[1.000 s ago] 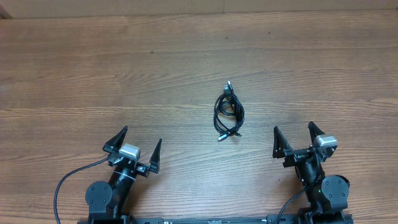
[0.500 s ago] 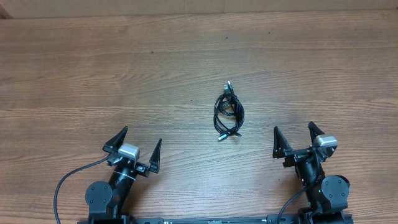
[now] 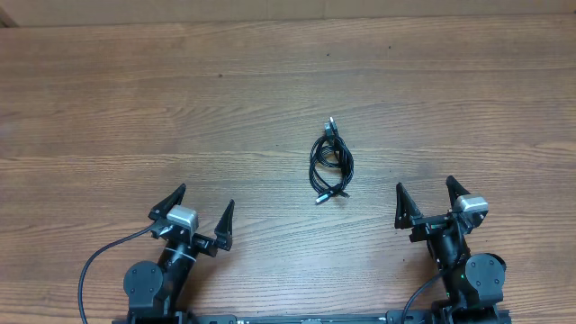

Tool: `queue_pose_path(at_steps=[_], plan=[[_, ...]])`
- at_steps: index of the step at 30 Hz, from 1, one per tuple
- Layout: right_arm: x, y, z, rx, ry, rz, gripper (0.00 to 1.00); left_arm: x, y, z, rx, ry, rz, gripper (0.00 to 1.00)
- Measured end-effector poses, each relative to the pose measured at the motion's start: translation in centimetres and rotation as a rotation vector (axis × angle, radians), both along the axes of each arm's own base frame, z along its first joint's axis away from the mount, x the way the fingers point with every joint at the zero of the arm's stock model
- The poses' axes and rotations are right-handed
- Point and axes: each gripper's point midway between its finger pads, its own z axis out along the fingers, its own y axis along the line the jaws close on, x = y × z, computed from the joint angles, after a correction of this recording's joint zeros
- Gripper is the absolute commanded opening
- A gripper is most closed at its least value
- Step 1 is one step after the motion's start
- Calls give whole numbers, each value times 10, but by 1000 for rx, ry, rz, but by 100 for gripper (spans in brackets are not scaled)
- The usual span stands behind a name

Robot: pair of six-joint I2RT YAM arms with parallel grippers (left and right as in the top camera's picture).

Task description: Untangle cables

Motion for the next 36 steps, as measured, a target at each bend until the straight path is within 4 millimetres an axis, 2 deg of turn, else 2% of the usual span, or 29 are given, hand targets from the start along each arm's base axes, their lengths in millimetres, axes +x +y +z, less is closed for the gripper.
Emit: queue_pose_path(at_steps=[7,15,26,30,36], plan=[[0,0,0,0,0,0,100,-8,0,3,-18,85,4,99],[0,0,0,0,0,0,100,-24,0,47,-28,60,7,100],[0,0,0,0,0,0,100,-44,-2,88,-42,59,-4,100],[0,0,0,0,0,0,100,-39,-3,98,-43,101,-12,100],[0,0,0,0,0,0,100,-20,-11,110,-28,208,-63,100]])
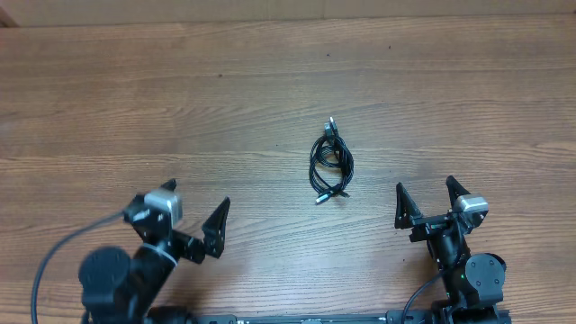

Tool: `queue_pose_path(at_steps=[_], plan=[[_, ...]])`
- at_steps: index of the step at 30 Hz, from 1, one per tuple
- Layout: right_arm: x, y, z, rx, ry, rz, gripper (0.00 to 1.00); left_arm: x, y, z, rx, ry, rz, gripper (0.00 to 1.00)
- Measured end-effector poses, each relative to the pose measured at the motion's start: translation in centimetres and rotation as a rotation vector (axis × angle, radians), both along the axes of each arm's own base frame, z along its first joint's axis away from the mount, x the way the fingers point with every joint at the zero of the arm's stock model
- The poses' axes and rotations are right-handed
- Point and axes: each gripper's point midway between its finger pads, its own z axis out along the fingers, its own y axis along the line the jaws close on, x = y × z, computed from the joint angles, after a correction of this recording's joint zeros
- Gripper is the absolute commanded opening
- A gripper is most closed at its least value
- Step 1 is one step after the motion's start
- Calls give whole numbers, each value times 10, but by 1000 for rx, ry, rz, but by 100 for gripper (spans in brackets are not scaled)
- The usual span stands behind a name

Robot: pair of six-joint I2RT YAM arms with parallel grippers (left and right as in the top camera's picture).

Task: Untangle cables
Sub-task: 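Move the left gripper forward over the black cable bundle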

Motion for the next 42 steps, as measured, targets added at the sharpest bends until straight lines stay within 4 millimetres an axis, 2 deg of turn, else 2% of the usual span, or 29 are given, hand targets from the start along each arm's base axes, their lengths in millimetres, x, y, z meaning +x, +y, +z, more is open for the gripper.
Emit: queue_pose_path(at_steps=[5,10,15,22,28,33,38,42], plan=[[0,0,0,0,0,0,100,21,-4,4,3,134,-32,99],[0,0,0,0,-1,-1,100,42,-14,-4,25,275,-100,100],[0,0,0,0,-1,0,100,59,-41,-15,76,400,-224,100],[0,0,0,0,0,0,100,78,-96,-29,159,505,-390,100],[0,0,0,0,0,-1,100,88,-149,-57,242,590,-503,100],[0,0,0,0,0,0,100,96,-182,-94,292,638,-558,100],[0,0,0,0,0,0,100,104,-189,-129,318,703,-559,100],[0,0,0,0,0,-1,100,112,-193,-148,326,725,-552,100]])
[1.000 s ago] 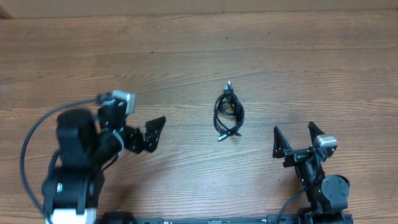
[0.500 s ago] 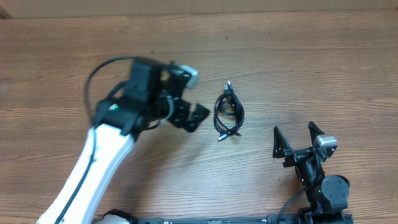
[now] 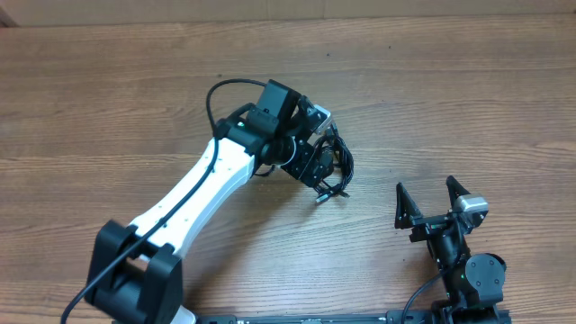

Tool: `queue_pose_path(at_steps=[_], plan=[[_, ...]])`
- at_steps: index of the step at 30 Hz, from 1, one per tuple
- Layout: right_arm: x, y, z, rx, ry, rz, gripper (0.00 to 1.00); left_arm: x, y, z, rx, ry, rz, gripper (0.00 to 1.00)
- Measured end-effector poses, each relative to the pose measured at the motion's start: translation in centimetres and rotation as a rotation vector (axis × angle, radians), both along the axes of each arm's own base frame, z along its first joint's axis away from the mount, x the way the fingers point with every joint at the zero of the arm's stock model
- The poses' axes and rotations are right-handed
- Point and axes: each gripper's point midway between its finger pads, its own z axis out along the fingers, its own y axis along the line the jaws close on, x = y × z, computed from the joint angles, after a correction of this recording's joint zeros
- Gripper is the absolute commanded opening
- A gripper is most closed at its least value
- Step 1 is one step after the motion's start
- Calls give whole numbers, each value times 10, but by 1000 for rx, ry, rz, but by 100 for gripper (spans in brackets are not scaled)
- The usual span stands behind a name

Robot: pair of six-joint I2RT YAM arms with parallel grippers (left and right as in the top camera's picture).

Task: Untangle cables
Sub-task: 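Move the left gripper forward over the black cable bundle, then lower the left gripper and close it on the cable loops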

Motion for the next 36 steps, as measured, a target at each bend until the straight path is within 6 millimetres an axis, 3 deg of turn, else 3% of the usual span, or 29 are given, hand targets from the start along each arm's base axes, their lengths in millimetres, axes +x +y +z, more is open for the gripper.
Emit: queue_pose_path(at_steps=[8,16,25,36], plan=[[0,0,0,0,0,0,100,10,-6,-23,8,17,6,99],[0,0,0,0,0,0,100,17,-7,-27,11,-4,13,100],[0,0,0,0,0,0,100,30,5,-32,83,-55,58,100],[0,0,0,0,0,0,100,37,7,-50,119,-53,71,100]])
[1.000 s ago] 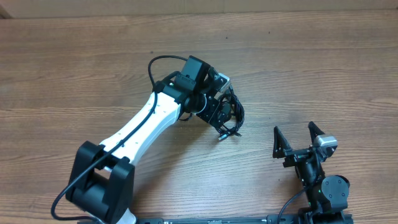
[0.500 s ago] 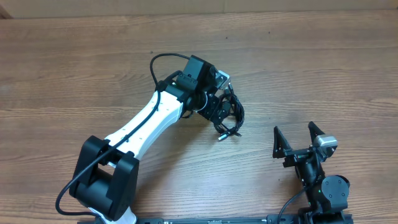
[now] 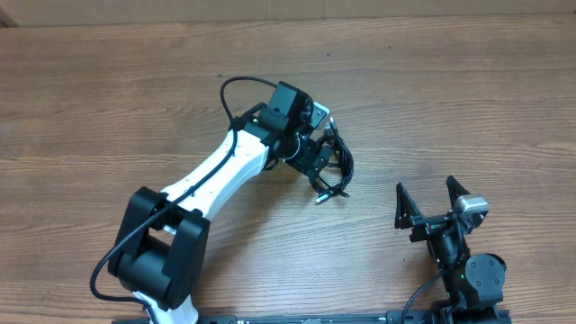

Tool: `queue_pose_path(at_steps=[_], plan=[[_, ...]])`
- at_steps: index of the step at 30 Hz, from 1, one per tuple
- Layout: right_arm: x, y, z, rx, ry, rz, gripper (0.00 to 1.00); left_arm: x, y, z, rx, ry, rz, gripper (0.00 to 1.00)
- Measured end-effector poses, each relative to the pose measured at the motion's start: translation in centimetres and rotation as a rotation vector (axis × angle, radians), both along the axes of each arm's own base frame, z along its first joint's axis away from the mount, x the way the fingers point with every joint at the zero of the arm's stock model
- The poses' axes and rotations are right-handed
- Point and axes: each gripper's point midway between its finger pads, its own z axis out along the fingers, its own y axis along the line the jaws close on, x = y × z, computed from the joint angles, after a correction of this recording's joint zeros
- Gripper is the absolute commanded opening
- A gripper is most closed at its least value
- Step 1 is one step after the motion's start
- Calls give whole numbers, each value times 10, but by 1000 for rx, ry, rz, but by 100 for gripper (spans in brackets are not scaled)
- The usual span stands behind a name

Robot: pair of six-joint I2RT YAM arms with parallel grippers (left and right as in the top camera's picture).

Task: Untangle cables
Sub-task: 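Lower the left gripper and close it on the cable loops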

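A small bundle of tangled black cables [image 3: 342,166] lies on the wooden table [image 3: 468,99] right of centre, with a plug end [image 3: 320,196] sticking out at its near side. My left gripper [image 3: 320,155] has reached out over the bundle's left half and points down onto it. Its dark fingers [image 3: 309,165] stand apart at the cables, and the bundle keeps its flat coiled shape. Part of the bundle is hidden under the gripper. My right gripper [image 3: 423,202] stays at the near right edge, open and holding nothing.
The white left arm [image 3: 216,171] stretches diagonally from its base [image 3: 157,270] at the near left up to the bundle. Its black lead [image 3: 236,85] arches above the wrist. Bare wood lies all around the cables.
The left arm's base link has swung further right and the wrist has shifted slightly right over the bundle. The cables lie as before. The right arm has not moved.
Both grippers first rested open at the near edge, with the cable bundle lying untouched mid-table. Then the left arm had turned at its base. Later it was stretched out with its gripper over the bundle, where it still stands.
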Motion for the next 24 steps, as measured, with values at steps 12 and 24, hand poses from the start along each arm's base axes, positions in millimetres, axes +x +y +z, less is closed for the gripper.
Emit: queue_pose_path(at_steps=[12,24], plan=[[0,0,0,-1,0,0,100,5,-4,-17,-2,13,-4,100],[0,0,0,0,1,0,100,6,-15,-36,-2,20,-16,82]])
